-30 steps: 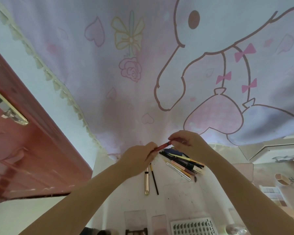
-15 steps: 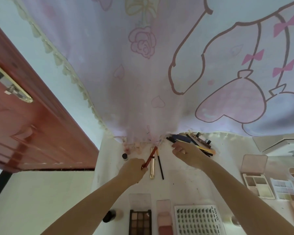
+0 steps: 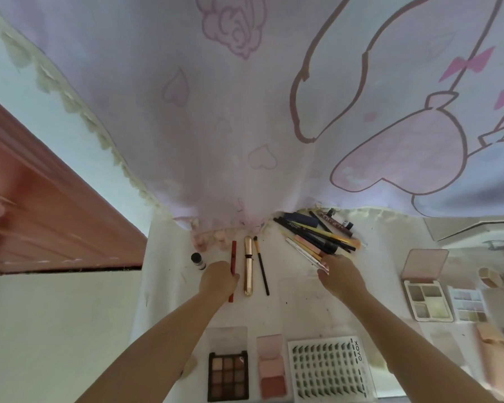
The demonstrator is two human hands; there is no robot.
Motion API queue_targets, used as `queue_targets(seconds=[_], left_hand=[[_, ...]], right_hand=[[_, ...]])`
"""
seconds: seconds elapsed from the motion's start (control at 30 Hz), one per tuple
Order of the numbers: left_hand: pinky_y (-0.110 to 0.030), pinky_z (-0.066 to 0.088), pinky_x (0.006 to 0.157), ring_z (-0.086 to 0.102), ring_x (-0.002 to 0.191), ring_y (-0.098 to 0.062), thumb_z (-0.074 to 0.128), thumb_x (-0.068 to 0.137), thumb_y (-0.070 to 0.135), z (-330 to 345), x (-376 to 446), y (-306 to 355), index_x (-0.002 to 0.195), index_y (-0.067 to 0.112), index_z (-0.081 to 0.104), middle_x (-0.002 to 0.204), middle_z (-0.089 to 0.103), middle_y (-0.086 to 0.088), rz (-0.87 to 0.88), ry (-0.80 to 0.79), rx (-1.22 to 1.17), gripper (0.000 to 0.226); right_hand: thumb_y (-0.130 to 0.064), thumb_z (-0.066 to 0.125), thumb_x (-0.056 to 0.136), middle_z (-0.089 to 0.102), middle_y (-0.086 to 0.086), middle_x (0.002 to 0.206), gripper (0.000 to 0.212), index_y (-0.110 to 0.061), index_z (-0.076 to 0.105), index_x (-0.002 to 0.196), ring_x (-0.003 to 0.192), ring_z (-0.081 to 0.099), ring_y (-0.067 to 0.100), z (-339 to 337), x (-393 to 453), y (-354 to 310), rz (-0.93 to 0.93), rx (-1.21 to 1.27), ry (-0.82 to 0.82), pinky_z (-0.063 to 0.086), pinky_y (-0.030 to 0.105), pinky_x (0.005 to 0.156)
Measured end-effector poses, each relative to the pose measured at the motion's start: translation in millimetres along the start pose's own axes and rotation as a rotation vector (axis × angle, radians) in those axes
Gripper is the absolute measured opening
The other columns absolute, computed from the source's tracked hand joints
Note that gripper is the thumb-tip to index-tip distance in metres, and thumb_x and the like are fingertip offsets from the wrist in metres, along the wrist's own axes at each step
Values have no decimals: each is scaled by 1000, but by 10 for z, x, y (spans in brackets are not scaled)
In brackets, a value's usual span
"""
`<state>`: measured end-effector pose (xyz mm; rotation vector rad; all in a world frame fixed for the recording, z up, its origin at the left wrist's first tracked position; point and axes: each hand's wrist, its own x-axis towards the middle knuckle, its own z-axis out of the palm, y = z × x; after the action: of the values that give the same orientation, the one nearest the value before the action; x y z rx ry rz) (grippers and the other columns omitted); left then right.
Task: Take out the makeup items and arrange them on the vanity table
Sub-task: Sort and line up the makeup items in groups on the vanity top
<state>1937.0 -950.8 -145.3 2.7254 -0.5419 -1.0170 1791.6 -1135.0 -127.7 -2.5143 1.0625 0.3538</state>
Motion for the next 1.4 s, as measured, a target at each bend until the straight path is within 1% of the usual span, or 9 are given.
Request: queue_targets(seconds=[0.1,0.47,0.6,0.77,0.93,1.1,1.2,1.3,1.4], left_hand=[[-24,39,65,52,73,-17,45,92,33,26,41,22,69,13,47,64,45,4,-1,3,-24,30],[-25,40,69,57,94,-20,35,95,25,-26,-148,15,106,9,52,106,59,-6,178,110,130,26],[-26,44,80,48,108,-18,39,94,24,-146,-224,193,126,14,42,120,49,-4,378,228,194,34],[-27,33,98,32,125,-19,43,93,30,-247,-295,536,135,16,32,136,34,-1,691,268,265,45],[-19,35,66,54,88,-18,46,93,23,-387,-472,823,106,9,54,101,58,-5,907,480,239,20],[-17,40,39,54,51,-10,83,55,18,-717,-741,1026,71,15,65,64,58,2,1012,722,460,25],[-15,35,30,44,38,-6,78,63,33,-927,-861,1100,60,17,61,50,52,2,1099,832,542,24],[-17,35,36,41,38,-10,38,90,42,-1100,-1038,1152,72,13,58,54,52,3,1030,793,551,39],[-20,32,50,36,50,-10,27,97,38,-1230,-1101,1141,88,15,44,63,40,8,1011,487,433,31]], right_hand=[[-21,46,90,58,6,116,32,-13,53,120,105,55,24,59,70,-5,12,-93,39,47,29,84],[-22,44,90,58,0,107,27,-16,61,110,99,52,17,159,184,-63,-102,-263,80,43,25,82],[-27,40,94,57,2,108,27,-13,56,110,100,52,19,-13,98,-86,-205,-141,70,43,26,81],[-21,41,95,56,1,78,15,-13,54,93,70,52,16,-448,-190,-242,-315,211,-12,39,24,62],[-19,42,94,41,-4,53,27,-17,50,68,39,37,5,-894,-393,-408,-117,727,-76,30,14,40],[-38,31,96,35,2,50,54,-9,35,51,46,34,14,-1176,-364,-553,92,575,51,32,26,57],[-25,40,93,26,2,51,45,-11,27,52,45,26,15,-1298,-383,-606,141,751,123,24,25,50],[-15,43,89,23,-3,43,46,-13,24,46,45,21,13,-1436,-520,-658,0,806,255,21,23,50],[-17,42,91,18,-5,25,59,-22,20,36,35,19,8,-1553,-727,-702,-285,554,557,24,20,45]])
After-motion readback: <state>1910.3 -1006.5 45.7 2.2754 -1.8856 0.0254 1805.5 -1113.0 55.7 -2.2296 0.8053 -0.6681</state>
